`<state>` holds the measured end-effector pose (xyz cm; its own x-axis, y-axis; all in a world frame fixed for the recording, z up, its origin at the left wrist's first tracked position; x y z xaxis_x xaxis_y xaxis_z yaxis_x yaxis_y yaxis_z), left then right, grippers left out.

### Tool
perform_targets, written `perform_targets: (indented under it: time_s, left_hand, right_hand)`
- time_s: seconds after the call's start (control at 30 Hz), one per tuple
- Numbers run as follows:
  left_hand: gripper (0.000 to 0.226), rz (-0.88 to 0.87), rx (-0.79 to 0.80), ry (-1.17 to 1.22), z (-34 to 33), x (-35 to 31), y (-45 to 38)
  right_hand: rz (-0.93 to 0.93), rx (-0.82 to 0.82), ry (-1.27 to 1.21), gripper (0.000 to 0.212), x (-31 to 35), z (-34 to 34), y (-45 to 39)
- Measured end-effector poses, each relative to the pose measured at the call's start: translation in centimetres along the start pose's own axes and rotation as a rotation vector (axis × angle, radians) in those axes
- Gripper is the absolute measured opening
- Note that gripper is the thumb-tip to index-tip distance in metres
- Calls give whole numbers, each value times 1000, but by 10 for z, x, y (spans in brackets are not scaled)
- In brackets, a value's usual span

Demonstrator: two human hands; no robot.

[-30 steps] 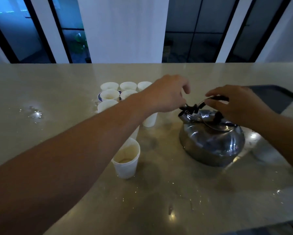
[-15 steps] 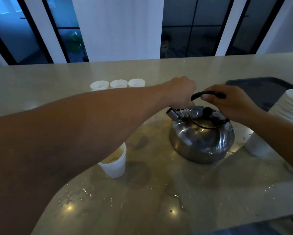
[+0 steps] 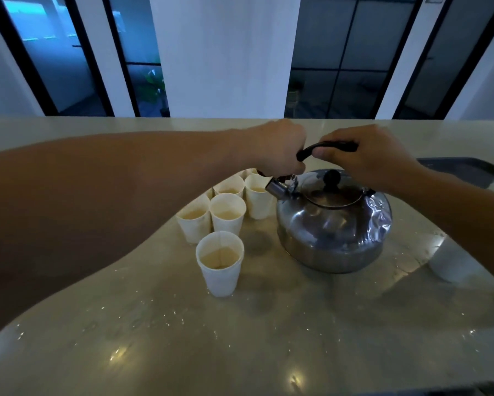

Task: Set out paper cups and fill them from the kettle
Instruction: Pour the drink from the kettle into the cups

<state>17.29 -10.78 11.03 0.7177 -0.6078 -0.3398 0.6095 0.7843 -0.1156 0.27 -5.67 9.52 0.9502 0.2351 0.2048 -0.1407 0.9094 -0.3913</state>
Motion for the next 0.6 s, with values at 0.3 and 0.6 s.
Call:
perform_targets:
  time_s: [0.3, 0.6]
  left_hand:
    - [30, 40, -27, 36, 24, 29, 40]
    - [32, 75, 6, 122, 21, 52, 53]
  right_hand:
    - [23, 62, -7, 19, 53, 4, -16]
    - [96, 110, 116, 26, 75, 1, -29]
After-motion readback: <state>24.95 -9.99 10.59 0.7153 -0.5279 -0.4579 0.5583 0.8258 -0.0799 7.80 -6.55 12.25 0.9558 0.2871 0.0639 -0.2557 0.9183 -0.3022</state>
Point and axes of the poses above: each hand's wrist, its own y-axis away from the middle knuckle, its own z-axis out of the back of the hand, x = y × z, the point moved 1 cm from there along -y, towards the middle knuckle, and after that the axes turned 15 degrees about y, right-handed, at the moved point
